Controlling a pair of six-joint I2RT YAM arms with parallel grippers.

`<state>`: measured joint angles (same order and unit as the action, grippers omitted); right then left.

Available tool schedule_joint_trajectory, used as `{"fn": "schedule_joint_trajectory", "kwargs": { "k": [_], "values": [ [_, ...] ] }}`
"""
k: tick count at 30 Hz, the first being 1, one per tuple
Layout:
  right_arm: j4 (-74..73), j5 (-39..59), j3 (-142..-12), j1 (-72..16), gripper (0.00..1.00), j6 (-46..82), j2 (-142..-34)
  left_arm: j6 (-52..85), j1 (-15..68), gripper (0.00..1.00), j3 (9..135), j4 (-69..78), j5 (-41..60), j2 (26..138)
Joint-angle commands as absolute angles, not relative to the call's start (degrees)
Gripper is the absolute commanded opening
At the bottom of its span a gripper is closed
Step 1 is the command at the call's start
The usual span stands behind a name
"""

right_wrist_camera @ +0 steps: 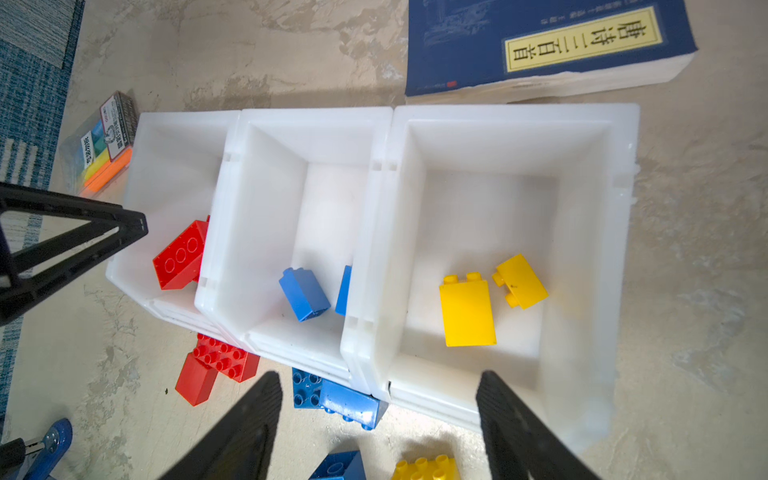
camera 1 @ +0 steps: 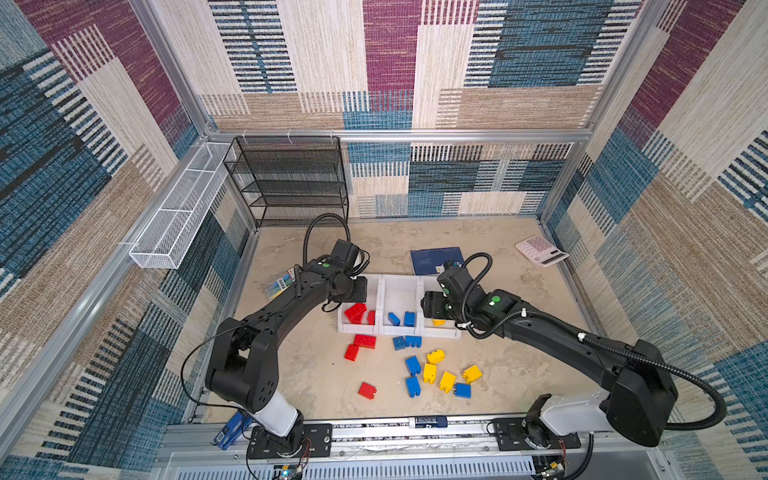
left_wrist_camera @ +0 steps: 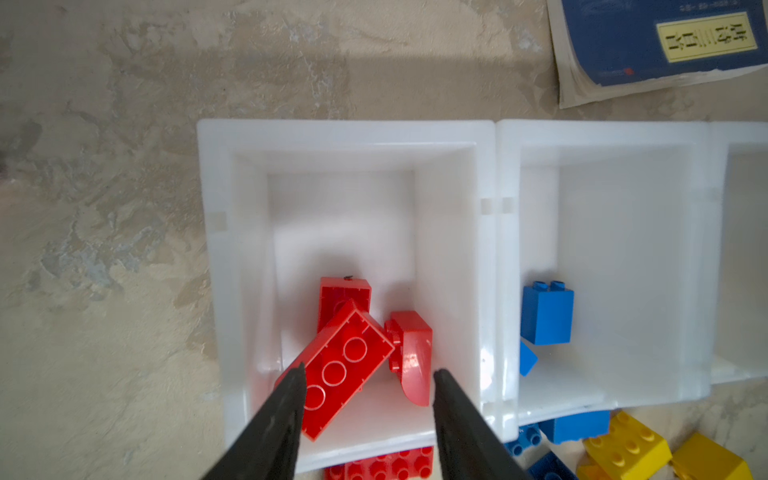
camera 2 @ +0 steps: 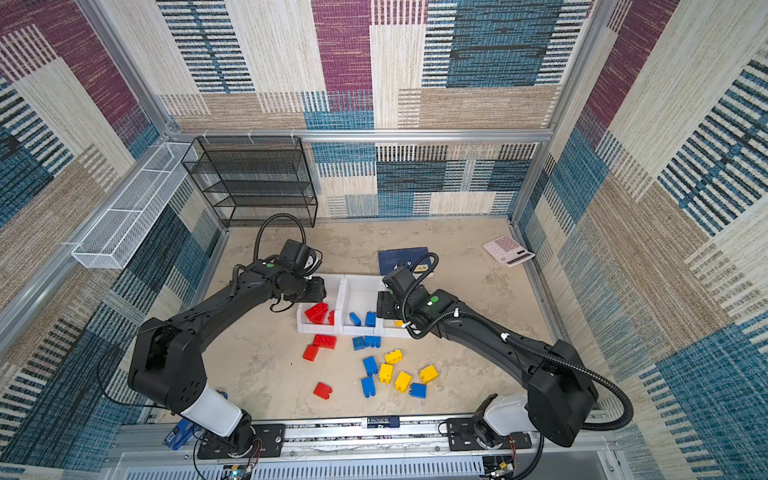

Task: Sort the legos into containers by color
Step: 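Lift the red brick and drop it into the red bin, then lower the right gripper and grasp a yellow brick in front of the bins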

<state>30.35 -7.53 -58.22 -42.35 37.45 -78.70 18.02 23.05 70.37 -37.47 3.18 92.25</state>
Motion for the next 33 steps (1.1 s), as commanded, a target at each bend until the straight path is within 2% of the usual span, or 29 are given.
{"fn": "schedule_joint_trajectory", "kwargs": {
  "k": [1, 19, 33],
  "values": [
    [30.3, -7.8, -58.5, -42.4, 0.77, 37.8, -78.6, 16.5, 22.9, 0.53, 69.7, -37.1, 2.8, 91.4],
    [38.7, -3.5, -48.9, -44.1, 0.72, 42.5, -75.0, 17.9, 21.9, 0.53, 64.8, -34.1, 1.8, 86.3],
    [40.2, -1.7, -50.9, -50.6, 0.72, 39.0, -85.6, 21.6, 21.3, 0.53, 58.4, -30.5, 3.3, 81.8]
  ]
}}
